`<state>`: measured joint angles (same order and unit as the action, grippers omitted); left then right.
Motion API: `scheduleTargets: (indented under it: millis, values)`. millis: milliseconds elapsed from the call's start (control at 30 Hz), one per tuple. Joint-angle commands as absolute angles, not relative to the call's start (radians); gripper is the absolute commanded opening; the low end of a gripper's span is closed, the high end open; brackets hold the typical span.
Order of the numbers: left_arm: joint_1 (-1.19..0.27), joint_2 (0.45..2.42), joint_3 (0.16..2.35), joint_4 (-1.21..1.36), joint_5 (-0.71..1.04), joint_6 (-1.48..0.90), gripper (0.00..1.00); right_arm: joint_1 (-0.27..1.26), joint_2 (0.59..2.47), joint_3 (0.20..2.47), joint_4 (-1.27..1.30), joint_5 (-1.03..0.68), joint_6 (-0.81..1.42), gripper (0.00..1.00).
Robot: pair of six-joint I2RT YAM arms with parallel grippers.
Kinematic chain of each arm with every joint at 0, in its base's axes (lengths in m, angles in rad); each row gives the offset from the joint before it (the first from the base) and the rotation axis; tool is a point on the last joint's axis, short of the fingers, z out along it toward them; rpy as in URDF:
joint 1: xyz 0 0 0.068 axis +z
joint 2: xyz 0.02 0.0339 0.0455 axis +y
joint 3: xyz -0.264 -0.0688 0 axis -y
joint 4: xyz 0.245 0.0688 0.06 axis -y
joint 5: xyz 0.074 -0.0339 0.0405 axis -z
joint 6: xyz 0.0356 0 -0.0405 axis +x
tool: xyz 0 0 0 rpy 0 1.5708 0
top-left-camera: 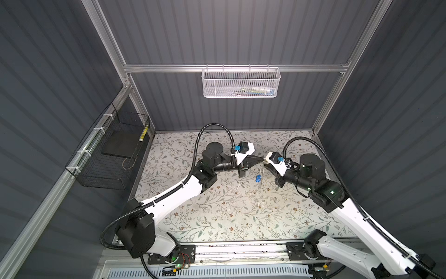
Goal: Put the keys on the keyring
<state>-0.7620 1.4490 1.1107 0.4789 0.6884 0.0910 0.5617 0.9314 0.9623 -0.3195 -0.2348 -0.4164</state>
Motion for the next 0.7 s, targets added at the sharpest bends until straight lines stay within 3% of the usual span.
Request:
scheduleTargets:
  millis: [0,433,667]
  values:
    - [-0.756,1.464,1.099,0.604,0.639,0.042,0.0,0.571,0.946,0.998,-0.369,-0.263,-0.449,0.0]
    - [-0.756,1.483,1.056,0.716,0.6,-0.019,0.0,0.615,0.977,1.011,-0.357,-0.19,-0.442,0.01]
    - [-0.752,1.471,1.051,0.688,0.611,0.001,0.0,0.616,0.916,0.98,-0.365,-0.116,-0.425,0.32]
